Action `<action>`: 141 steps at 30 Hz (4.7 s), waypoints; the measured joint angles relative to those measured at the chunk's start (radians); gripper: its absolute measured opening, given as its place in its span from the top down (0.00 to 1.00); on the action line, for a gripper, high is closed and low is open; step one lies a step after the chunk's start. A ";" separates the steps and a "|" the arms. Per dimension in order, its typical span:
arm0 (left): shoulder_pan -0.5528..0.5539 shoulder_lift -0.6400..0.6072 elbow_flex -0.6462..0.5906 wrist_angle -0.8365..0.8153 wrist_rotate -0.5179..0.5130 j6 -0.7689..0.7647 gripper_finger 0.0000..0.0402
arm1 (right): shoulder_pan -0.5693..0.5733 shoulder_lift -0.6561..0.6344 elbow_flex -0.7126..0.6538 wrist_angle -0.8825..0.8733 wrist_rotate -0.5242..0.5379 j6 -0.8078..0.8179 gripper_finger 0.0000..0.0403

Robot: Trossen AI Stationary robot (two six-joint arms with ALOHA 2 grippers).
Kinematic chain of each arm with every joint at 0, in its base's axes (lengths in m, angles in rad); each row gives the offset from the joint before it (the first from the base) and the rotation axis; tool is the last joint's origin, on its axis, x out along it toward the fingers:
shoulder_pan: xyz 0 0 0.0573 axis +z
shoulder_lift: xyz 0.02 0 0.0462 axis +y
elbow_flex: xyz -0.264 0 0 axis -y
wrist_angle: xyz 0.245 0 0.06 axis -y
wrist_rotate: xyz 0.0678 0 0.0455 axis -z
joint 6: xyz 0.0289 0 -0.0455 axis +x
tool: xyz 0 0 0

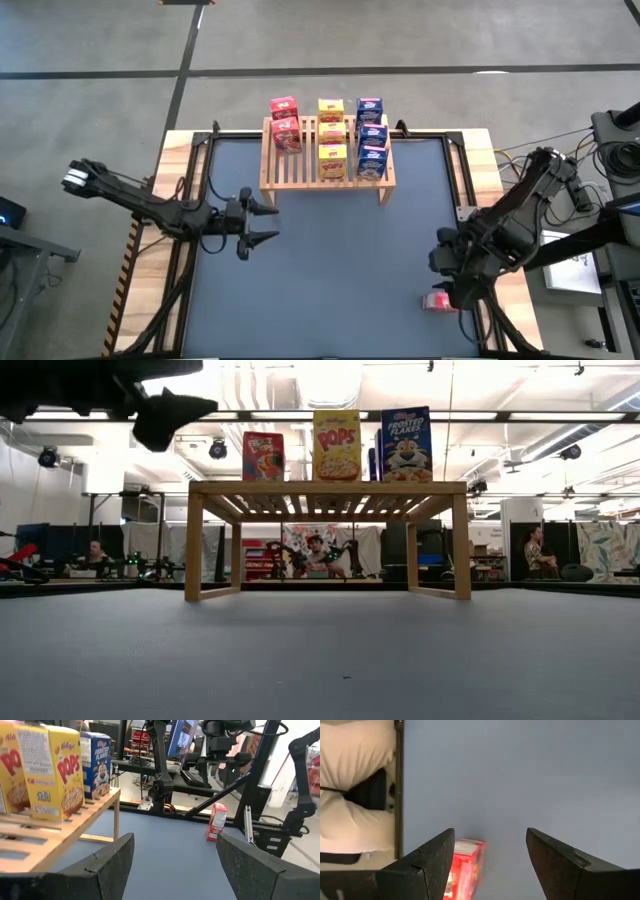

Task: Stack cereal on shelf
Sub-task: Put the red cereal box on the shelf aligned with the red cereal boxes

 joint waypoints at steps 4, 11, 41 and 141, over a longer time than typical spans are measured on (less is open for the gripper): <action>0.000 0.010 -0.050 0.068 0.000 -0.038 0.34 | 0.002 0.016 0.000 0.004 -0.028 0.046 0.42; 0.000 0.014 -0.075 0.096 0.000 -0.061 0.34 | 0.035 0.087 -0.002 0.010 -0.106 0.153 0.42; 0.000 0.055 -0.075 0.125 0.000 -0.018 0.34 | 0.101 0.161 -0.003 -0.009 -0.184 0.291 0.10; 0.000 0.034 -0.074 0.092 0.009 -0.098 0.34 | -1.044 0.740 1.161 0.020 -0.340 -1.258 0.63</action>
